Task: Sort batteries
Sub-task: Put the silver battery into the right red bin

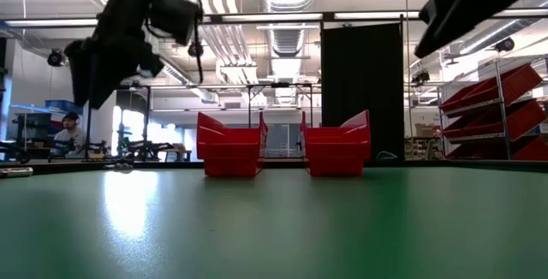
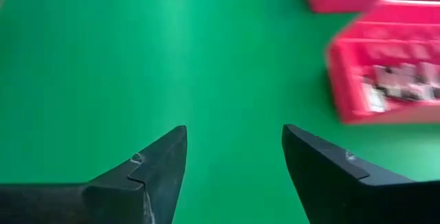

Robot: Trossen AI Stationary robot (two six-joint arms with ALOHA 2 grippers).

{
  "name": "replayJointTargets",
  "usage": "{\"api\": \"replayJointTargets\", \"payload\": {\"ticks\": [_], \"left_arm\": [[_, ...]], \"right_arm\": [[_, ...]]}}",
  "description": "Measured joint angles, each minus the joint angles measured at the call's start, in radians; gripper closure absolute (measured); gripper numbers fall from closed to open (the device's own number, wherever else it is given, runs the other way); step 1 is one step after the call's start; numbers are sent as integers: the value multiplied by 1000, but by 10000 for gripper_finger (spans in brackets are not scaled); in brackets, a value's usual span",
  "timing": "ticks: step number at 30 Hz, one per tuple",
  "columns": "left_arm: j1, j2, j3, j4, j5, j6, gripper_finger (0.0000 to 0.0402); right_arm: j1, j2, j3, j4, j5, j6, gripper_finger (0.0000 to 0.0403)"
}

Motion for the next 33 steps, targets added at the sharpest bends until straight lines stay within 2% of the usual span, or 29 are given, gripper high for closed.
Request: {"api": "replayJointTargets", "payload": {"ticks": [6,15,22,28,33], "left_arm": [[62,84,-98,6,15,77,137],[160,57,-301,36,55,73,137],[238,61,-245,176,31,146,141],[376,96,-253,116,2,234,141],[417,156,-253,144,4,361,142]], "right_arm": [[160,20,-111,196,13,59,169],[243,117,-114,200,14,121,176],[246,161,-113,210,15,126,163],[246,164,-113,205,13,147,168],[236,162,-113,206,14,146,168]]}}
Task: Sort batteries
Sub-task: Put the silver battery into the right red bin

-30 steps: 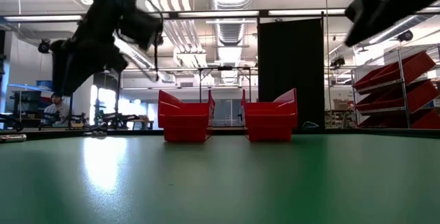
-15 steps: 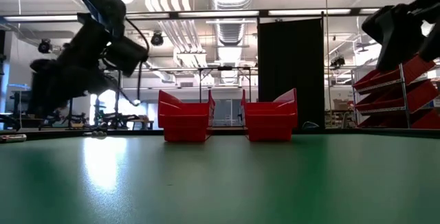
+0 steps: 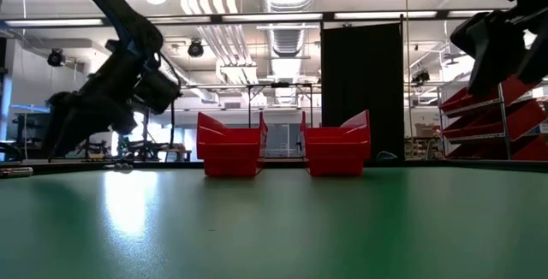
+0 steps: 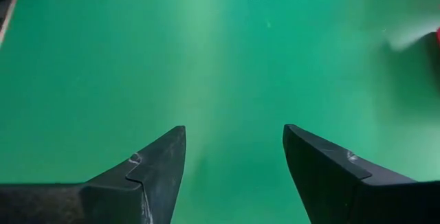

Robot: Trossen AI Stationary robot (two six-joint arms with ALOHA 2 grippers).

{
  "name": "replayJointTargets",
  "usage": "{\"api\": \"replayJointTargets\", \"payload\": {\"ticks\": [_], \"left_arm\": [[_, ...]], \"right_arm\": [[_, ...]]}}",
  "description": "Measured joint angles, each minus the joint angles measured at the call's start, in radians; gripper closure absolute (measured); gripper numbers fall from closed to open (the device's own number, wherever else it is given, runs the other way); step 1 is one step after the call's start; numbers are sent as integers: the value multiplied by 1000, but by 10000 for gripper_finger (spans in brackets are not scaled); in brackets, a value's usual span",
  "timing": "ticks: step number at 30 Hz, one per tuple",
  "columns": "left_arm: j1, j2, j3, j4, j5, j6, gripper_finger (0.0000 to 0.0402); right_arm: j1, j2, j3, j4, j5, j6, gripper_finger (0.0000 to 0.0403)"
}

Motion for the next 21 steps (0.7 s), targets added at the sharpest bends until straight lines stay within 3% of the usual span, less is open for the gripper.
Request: {"api": "replayJointTargets", "payload": {"ticks": [12,21], "left_arm": [[54,238,-73,26,45,189,142],[58,222,-112,110,59,198,146]], "right_arm": [[-66,-1,37,0,2,11,175],[-63,0,83,-2,1,12,192]]}}
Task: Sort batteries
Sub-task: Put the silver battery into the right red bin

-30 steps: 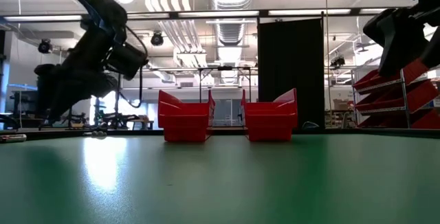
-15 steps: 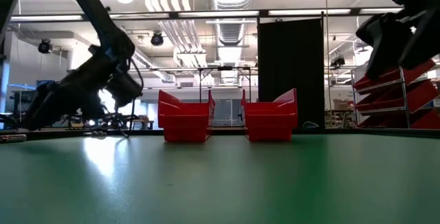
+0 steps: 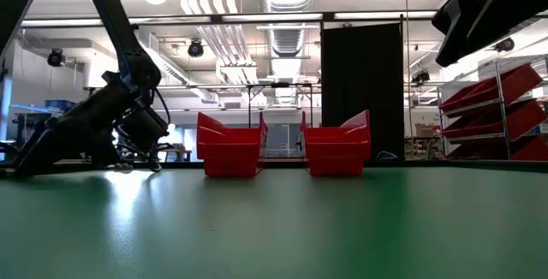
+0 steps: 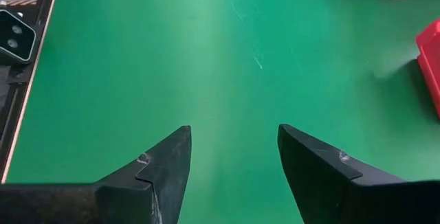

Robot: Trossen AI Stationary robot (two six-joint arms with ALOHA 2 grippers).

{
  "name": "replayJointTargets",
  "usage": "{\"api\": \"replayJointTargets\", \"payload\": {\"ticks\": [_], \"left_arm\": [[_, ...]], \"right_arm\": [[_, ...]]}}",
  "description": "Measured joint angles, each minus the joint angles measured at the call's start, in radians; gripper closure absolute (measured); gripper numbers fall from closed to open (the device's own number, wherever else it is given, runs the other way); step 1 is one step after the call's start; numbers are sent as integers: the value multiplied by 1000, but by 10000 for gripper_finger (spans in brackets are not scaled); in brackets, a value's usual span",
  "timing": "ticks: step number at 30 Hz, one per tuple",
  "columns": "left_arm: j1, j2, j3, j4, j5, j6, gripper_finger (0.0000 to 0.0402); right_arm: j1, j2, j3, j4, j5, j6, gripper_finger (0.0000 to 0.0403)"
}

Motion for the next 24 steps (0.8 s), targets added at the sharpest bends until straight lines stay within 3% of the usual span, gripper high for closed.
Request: {"api": "replayJointTargets", "payload": {"ticks": [7,15,24], "left_arm": [[-14,-3,-17,12,28,4,213],[-13,-3,-27,12,55,13,375],[-19,-29,-11,17,44,7,374]], "right_arm": [[-2,0,1,-1,1,-10,201],[-9,-1,1,-2,3,-19,211],[-9,-75,1,-18,3,-35,215]]}}
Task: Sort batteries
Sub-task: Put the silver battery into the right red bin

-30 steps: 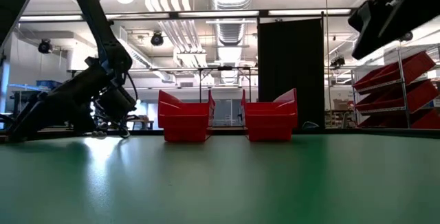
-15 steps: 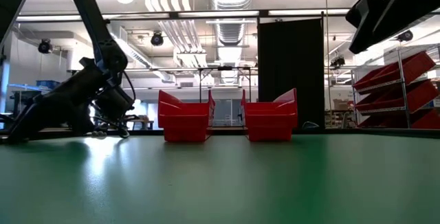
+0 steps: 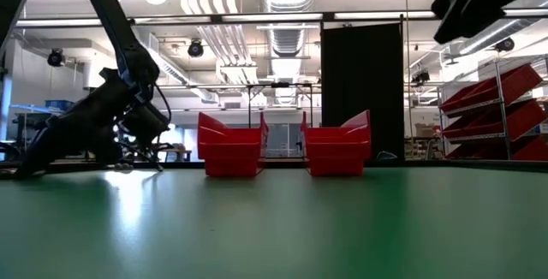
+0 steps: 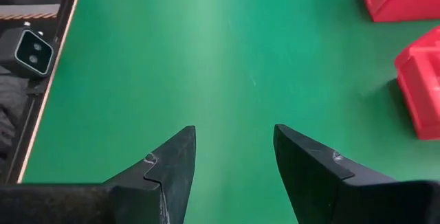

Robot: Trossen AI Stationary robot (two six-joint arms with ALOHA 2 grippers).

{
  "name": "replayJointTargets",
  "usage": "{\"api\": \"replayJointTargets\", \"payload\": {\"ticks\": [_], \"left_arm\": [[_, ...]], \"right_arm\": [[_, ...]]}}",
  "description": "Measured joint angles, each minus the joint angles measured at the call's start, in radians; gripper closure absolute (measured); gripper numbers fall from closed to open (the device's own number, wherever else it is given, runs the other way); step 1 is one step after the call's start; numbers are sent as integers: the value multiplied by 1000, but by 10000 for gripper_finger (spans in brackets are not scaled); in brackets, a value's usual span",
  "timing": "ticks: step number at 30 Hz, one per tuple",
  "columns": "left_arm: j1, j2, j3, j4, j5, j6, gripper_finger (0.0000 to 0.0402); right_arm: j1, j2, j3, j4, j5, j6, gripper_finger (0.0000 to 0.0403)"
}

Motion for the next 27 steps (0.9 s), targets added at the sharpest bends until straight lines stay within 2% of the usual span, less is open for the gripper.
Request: {"api": "replayJointTargets", "payload": {"ticks": [7,14,17,22,25,27], "left_arm": [[-18,-154,4,-1,-6,-35,374],[-32,-400,3,-35,30,-110,374],[-69,-508,19,-39,54,-155,374],[-232,-640,87,34,109,-285,374],[-396,-662,147,124,118,-398,374],[-526,-648,190,164,70,-467,374]], "right_arm": [[-6,-52,0,-12,-1,-41,216],[-30,-56,0,-13,-1,-70,220],[-41,-56,0,-12,-1,-78,221],[-59,-55,0,-10,6,-81,218],[-68,-46,0,-4,29,-87,213],[-69,-30,0,11,35,-92,208]]}}
